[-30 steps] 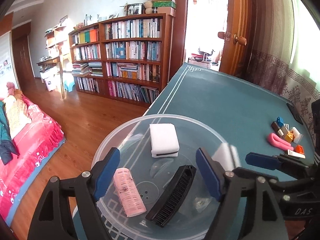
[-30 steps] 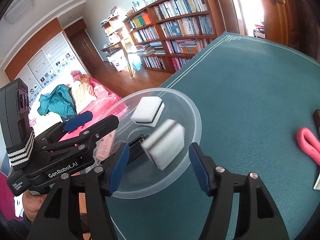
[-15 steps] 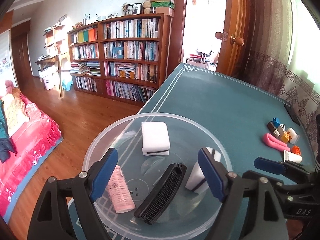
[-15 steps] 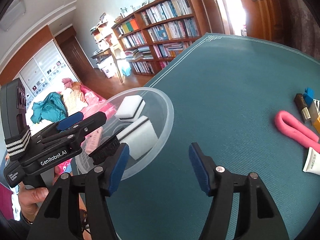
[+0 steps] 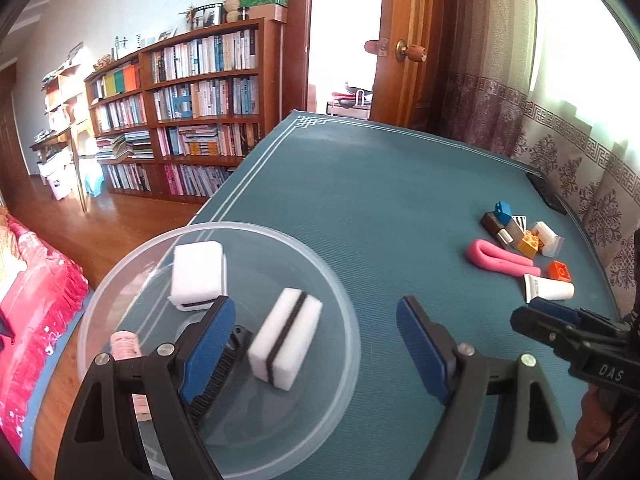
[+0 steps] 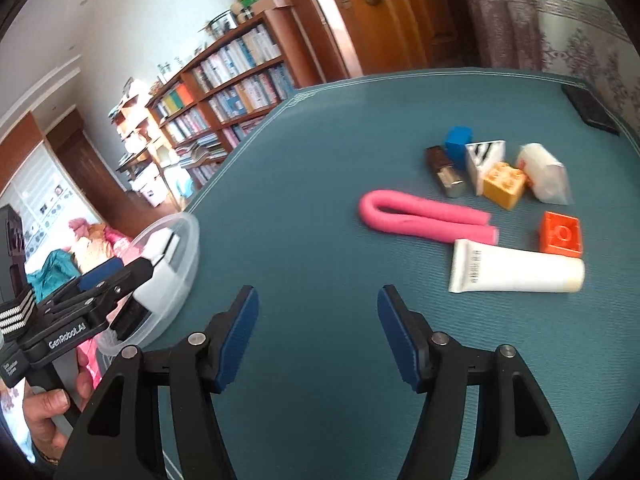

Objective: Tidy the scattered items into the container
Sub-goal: 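Move both grippers back to the remaining items on the table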

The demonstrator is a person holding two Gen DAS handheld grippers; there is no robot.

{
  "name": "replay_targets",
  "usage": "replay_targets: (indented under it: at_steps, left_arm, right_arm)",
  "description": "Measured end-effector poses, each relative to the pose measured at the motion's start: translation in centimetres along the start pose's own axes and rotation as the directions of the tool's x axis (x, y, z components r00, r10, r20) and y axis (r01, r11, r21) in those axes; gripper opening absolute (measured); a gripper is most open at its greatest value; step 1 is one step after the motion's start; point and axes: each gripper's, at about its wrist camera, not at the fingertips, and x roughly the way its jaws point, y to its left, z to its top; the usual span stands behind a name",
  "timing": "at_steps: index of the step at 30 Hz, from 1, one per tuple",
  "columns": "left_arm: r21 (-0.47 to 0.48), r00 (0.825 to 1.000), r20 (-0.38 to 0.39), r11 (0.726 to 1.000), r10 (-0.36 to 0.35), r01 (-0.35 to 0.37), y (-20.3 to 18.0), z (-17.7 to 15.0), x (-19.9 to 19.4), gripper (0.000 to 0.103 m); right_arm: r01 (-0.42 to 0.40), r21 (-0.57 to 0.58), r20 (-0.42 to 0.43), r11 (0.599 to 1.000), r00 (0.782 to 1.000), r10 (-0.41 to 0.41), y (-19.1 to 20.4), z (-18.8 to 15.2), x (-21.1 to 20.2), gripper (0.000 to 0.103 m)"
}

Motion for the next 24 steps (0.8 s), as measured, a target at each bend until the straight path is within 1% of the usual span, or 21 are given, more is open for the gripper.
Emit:
replay_targets:
  at_steps: [3, 6, 8, 12, 14, 20, 23, 24]
  left_arm:
    - [0.036, 0.999, -0.006, 0.999, -0.039, 0.040, -2.1, 0.2, 0.4, 0.086]
    - [0.076, 0.997, -0.014, 0.994, -0.073, 0.074, -4.4, 0.4, 0.7, 0.086]
    - [0.100, 0.995, -0.022, 0.990, -0.094, 0.095, -5.8, 0.5, 1.0, 0.086]
    - [0.138, 0.991, -0.037, 0.982, -0.125, 0.129, -8.1, 0.5, 1.6, 0.086]
    - [0.148, 0.989, -0.048, 0.979, -0.137, 0.143, -8.8, 0.4, 1.9, 0.086]
    - [0.152, 0.981, -0.089, 0.971, -0.171, 0.183, -9.9, 0.4, 3.2, 0.086]
    - [0.146, 0.978, -0.101, 0.970, -0.181, 0.195, -10.3, 0.7, 3.8, 0.086]
    - [0.145, 0.978, -0.103, 0.970, -0.183, 0.196, -10.4, 0.8, 4.1, 0.086]
  right_arm:
    - [0.090, 0.063, 0.046, 0.994, 0.995, -0.093, -3.0, 0.5, -1.6, 0.066]
    - [0.210, 0.104, 0.088, 0.972, 0.972, -0.219, -5.4, 0.8, -3.0, 0.066]
    - [0.265, 0.134, 0.093, 0.955, 0.956, -0.279, -7.0, 1.1, -3.5, 0.066]
    - [0.300, 0.186, 0.084, 0.935, 0.944, -0.320, -9.4, 1.5, -4.0, 0.066]
    - [0.314, 0.195, 0.081, 0.929, 0.939, -0.335, -9.8, 1.9, -3.9, 0.066]
    - [0.326, 0.199, 0.049, 0.924, 0.938, -0.342, -10.8, 2.7, -2.5, 0.066]
    - [0.354, 0.183, 0.028, 0.917, 0.931, -0.364, -10.9, 3.3, -1.1, 0.065]
    - [0.364, 0.177, 0.019, 0.915, 0.928, -0.373, -11.0, 3.4, -0.7, 0.064]
